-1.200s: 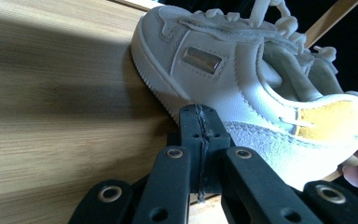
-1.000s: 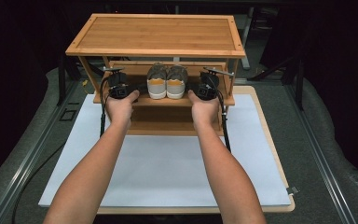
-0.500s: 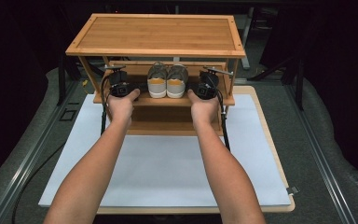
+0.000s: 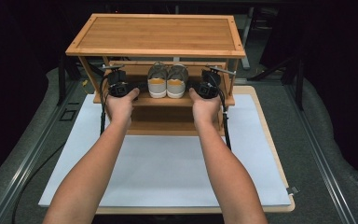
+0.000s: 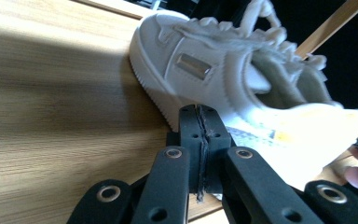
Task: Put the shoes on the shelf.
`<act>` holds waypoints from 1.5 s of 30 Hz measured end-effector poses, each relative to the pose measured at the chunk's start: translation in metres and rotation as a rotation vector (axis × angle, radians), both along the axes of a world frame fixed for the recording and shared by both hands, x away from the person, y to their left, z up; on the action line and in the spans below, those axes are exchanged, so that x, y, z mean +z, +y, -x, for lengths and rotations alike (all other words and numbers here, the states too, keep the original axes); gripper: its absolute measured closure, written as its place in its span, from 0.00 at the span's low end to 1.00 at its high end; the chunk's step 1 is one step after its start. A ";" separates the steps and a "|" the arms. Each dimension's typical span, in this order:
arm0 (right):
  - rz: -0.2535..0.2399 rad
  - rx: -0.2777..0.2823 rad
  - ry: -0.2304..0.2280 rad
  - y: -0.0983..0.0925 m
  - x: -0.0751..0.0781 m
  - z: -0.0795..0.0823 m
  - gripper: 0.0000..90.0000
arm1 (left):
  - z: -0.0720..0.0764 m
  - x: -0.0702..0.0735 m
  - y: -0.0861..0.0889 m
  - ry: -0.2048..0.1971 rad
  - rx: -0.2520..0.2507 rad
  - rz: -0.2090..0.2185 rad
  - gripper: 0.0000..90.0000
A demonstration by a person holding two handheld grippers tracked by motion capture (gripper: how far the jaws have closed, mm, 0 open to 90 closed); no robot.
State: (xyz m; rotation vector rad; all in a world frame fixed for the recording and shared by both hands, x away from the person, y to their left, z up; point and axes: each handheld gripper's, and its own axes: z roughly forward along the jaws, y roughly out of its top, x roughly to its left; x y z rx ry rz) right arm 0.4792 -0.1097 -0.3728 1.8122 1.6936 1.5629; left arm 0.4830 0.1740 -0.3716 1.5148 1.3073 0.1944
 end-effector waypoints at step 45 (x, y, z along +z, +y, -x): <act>0.082 0.163 -0.114 -0.014 -0.009 0.085 0.99 | 0.080 -0.005 0.020 -0.097 -0.177 -0.010 0.99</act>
